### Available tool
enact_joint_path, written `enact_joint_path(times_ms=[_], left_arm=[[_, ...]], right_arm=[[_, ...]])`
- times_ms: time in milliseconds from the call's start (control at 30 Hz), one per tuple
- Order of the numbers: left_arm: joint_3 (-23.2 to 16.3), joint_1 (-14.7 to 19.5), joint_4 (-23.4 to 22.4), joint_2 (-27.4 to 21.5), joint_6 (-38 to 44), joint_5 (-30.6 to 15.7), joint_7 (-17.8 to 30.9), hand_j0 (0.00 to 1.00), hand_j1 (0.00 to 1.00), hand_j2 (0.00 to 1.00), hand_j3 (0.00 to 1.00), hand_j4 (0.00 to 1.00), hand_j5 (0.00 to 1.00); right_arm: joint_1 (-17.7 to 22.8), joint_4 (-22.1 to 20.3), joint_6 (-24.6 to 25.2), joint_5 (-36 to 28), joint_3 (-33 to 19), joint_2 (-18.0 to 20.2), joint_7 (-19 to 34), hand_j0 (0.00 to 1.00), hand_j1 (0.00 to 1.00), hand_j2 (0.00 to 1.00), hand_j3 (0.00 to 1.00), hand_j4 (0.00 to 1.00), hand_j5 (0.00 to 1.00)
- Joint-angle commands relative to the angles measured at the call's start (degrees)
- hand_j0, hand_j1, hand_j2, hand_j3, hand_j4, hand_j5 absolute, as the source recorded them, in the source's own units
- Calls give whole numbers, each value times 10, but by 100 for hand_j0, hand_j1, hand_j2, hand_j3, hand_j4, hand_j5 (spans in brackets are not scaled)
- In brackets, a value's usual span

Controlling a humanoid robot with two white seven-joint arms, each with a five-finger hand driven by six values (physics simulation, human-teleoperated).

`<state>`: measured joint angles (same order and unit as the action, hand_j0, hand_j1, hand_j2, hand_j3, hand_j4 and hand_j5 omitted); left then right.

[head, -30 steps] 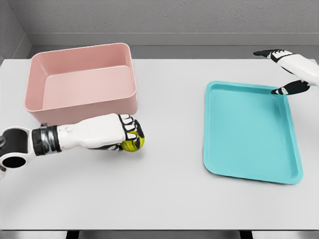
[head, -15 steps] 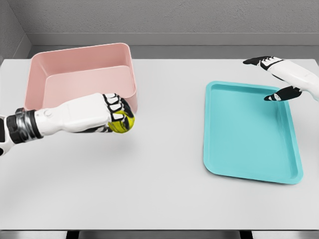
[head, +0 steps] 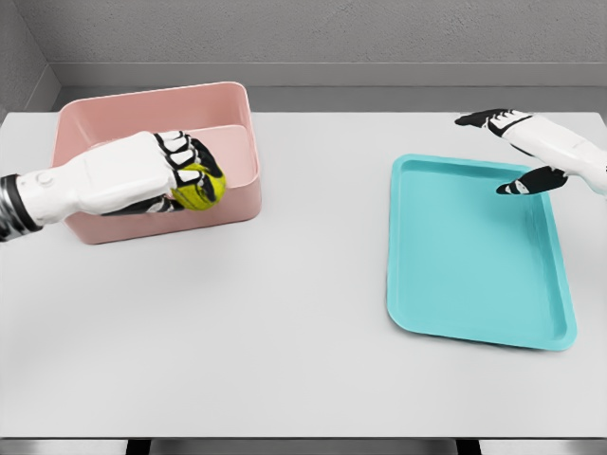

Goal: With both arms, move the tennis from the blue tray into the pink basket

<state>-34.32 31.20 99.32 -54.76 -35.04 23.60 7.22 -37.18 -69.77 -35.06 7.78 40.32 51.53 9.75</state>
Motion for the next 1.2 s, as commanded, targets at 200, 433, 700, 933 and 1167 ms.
enact_joint_path(times_ms=[200, 433, 700, 933, 1167], left_arm=[[22, 10, -47, 4, 0, -1, 0, 35, 35, 35, 35, 35, 35], [22, 20, -119, 40, 0, 6, 2, 35, 35, 35, 35, 35, 35], [23, 43, -239, 108, 0, 21, 6, 35, 35, 35, 35, 35, 35], [36, 53, -275, 127, 0, 22, 3, 80, 80, 80, 80, 80, 80], [49, 51, -272, 127, 0, 24, 4, 89, 89, 89, 89, 89, 89]], right_arm=[[1, -5, 1, -3, -1, 1, 0, 100, 100, 100, 100, 100, 100], [2, -5, 1, -4, -1, 1, 0, 100, 100, 100, 100, 100, 100], [3, -9, 1, -3, -1, 1, 0, 100, 100, 100, 100, 100, 100], [3, -9, 1, -3, -1, 1, 0, 100, 100, 100, 100, 100, 100], [3, -9, 1, -3, -1, 1, 0, 100, 100, 100, 100, 100, 100]])
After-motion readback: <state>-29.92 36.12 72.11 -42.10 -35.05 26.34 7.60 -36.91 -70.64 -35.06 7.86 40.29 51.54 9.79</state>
